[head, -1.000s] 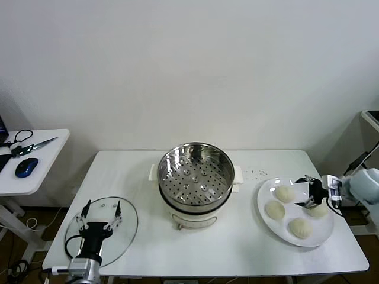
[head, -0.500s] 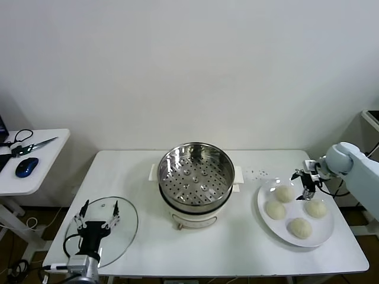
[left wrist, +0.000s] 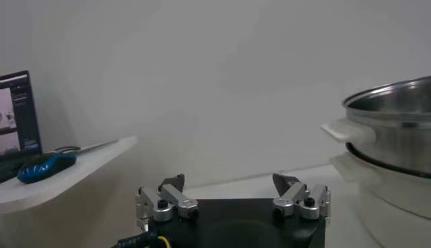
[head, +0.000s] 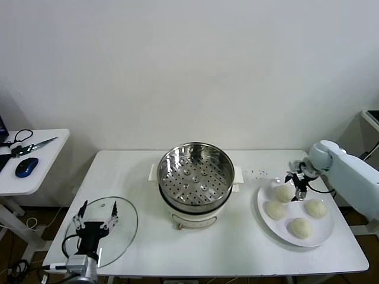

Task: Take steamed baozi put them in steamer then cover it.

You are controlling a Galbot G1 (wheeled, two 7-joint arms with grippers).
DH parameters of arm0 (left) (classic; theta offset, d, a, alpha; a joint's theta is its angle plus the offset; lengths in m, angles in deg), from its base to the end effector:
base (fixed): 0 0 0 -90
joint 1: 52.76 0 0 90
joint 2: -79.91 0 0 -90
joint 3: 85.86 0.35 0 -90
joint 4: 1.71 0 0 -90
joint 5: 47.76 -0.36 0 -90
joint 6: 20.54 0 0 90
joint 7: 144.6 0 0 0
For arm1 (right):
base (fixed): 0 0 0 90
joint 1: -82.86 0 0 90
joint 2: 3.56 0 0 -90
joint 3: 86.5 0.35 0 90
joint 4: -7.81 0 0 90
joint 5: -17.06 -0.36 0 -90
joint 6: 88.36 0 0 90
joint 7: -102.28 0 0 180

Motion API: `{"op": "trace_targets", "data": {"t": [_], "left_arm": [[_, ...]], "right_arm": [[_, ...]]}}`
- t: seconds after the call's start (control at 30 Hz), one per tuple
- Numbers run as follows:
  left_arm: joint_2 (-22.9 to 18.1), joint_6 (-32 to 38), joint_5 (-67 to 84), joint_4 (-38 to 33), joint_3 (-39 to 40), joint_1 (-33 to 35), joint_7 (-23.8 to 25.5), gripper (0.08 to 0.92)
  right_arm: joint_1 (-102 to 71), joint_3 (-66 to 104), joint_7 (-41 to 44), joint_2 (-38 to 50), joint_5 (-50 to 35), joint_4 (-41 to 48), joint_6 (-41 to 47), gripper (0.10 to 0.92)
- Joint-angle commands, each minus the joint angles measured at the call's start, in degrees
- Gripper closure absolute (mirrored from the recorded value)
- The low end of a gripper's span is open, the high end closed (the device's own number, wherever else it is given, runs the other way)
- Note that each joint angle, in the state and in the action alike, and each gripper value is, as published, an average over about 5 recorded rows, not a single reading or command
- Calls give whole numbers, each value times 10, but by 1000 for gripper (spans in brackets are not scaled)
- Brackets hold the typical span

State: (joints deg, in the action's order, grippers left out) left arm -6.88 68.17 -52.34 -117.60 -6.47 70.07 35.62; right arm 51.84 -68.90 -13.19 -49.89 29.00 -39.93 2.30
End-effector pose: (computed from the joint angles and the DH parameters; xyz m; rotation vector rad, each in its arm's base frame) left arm 0.1649 0.0703 -0.3315 0.1919 -2.9743 -0.3258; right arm 0.5588 -0.2251 -0.2420 1.1839 -1.3088 1.3127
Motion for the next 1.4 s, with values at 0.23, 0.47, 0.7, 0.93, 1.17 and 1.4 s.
{"op": "trace_targets", "data": {"t": [0.23,0.47,0.7,0.93,1.17,1.4], "left_arm": [[-1,-1,-1,0,3,-4,-1,177],[0,-1,0,-1,2,-2,-3,177],[1,0,0,-4,2,3,-3,177],[3,1,0,-7,3,10,-3,177],[4,-2,1,-7,9,13,-9,177],[4,-5,1,-8,15,17,-11,177]], "right_arm": [[6,-22,-2,-21,9,23,0,211],[5,-19,-1,-20,8,19,-1,302],[52,-48,4,2,-26,-17,-25,329],[281,-231,24,-1,-112,-81,-98,330],[444,-315,55,-94,-140,-99,-183,330],[456,-320,55,-203,-109,-135,-242,330]]}}
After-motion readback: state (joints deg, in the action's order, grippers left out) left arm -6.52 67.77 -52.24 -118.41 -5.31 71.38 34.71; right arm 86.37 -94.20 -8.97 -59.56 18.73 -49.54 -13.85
